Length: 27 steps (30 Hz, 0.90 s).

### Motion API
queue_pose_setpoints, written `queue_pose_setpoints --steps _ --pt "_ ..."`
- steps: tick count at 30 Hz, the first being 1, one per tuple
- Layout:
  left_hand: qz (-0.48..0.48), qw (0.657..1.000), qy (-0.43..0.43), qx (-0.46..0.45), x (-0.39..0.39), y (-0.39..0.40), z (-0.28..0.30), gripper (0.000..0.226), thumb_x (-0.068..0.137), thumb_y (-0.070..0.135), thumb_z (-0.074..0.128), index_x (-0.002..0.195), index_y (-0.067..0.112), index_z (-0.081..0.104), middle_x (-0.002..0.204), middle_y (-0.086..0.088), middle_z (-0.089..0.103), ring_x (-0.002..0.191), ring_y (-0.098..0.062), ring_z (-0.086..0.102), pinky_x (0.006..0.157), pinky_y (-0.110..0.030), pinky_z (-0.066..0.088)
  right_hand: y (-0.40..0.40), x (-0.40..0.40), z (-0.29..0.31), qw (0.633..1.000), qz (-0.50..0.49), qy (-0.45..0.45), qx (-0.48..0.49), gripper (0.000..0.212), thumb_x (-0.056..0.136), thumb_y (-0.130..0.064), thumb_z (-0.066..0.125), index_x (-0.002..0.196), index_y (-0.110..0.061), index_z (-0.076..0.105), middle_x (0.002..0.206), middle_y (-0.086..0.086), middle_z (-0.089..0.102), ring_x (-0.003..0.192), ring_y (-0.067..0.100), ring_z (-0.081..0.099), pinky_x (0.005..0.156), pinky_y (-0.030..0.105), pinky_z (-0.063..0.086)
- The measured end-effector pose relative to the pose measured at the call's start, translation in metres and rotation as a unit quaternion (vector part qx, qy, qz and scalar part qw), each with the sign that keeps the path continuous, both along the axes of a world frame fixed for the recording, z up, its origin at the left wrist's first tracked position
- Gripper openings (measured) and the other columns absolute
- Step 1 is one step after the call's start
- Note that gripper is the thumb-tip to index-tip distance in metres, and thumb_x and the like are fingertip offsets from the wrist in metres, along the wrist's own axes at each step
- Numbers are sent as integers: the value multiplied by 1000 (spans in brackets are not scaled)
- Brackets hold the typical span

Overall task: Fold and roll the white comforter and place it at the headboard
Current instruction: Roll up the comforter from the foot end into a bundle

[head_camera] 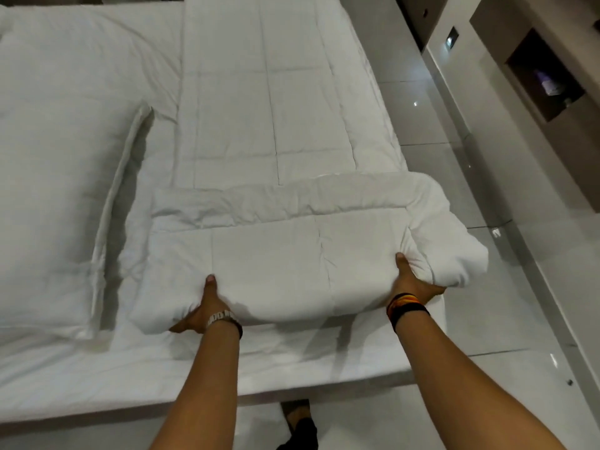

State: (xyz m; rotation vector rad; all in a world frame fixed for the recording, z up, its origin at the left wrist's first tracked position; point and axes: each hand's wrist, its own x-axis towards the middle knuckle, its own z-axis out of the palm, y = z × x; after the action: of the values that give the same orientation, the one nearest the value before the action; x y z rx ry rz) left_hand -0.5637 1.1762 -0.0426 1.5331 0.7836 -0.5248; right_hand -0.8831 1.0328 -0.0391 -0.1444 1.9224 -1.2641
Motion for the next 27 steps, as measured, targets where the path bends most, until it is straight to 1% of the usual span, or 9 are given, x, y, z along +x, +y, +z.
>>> queue_pose_setpoints --steps 4,6,8,10,13,15,19,24,27 --pt "-25 993 -112 -11 -15 22 31 137 65 19 97 166 24 4 163 1 35 141 -19 45 115 -29 31 22 -2 34 993 93 46 -53 119 69 -24 97 165 -30 27 151 1 59 132 23 60 107 26 43" --pt "-34 984 -171 -24 -19 37 49 131 66 11 95 166 25 10 162 2 38 140 -18 46 117 -29 33 36 -5 52 988 122 46 -80 113 72 -24 94 164 -33 29 142 -4 61 120 16 61 97 21 40" --pt "-39 980 -193 -35 -21 58 70 128 68 8 92 165 29 12 160 2 42 137 -18 50 115 -29 35 54 -12 71 985 132 40 -101 110 74 -23 93 163 -33 31 132 -10 59 109 11 56 95 20 38" --pt "-35 978 -201 -48 -33 89 93 124 71 6 90 164 34 14 156 3 46 126 -16 54 105 -26 36 90 -26 86 983 140 22 -113 108 74 -21 93 163 -31 32 139 -7 60 110 12 56 97 22 40" --pt "-26 979 -198 -31 -71 161 110 122 73 1 87 164 37 15 144 7 50 111 -12 51 98 -27 36 170 -62 85 982 150 15 -110 105 74 -18 94 161 -23 36 152 2 58 126 20 61 110 29 43" --pt "-24 984 -174 -14 -101 221 107 122 75 -1 86 165 33 10 150 -2 48 117 -17 53 103 -32 39 231 -89 78 985 159 12 -66 109 73 -20 96 163 -23 34 156 5 55 134 26 58 116 36 43" --pt "-27 995 -85 51 -142 300 100 129 76 9 89 165 33 -2 156 -22 43 133 -41 53 112 -53 39 307 -118 75 990 125 -21 58 126 74 -24 96 167 -31 13 160 18 47 140 41 52 120 50 39" --pt "-16 996 -82 32 -138 286 134 138 74 15 92 164 31 -12 164 -18 32 141 -41 45 117 -59 34 277 -109 111 989 134 -30 62 136 73 -33 95 169 -29 -2 166 22 34 144 45 45 121 60 35" --pt "-36 985 -159 -50 -105 227 170 140 75 20 92 163 28 -17 166 -13 28 142 -33 45 115 -49 35 214 -77 151 988 138 -67 9 138 74 -48 92 168 -30 -8 174 21 13 156 43 27 125 59 25"
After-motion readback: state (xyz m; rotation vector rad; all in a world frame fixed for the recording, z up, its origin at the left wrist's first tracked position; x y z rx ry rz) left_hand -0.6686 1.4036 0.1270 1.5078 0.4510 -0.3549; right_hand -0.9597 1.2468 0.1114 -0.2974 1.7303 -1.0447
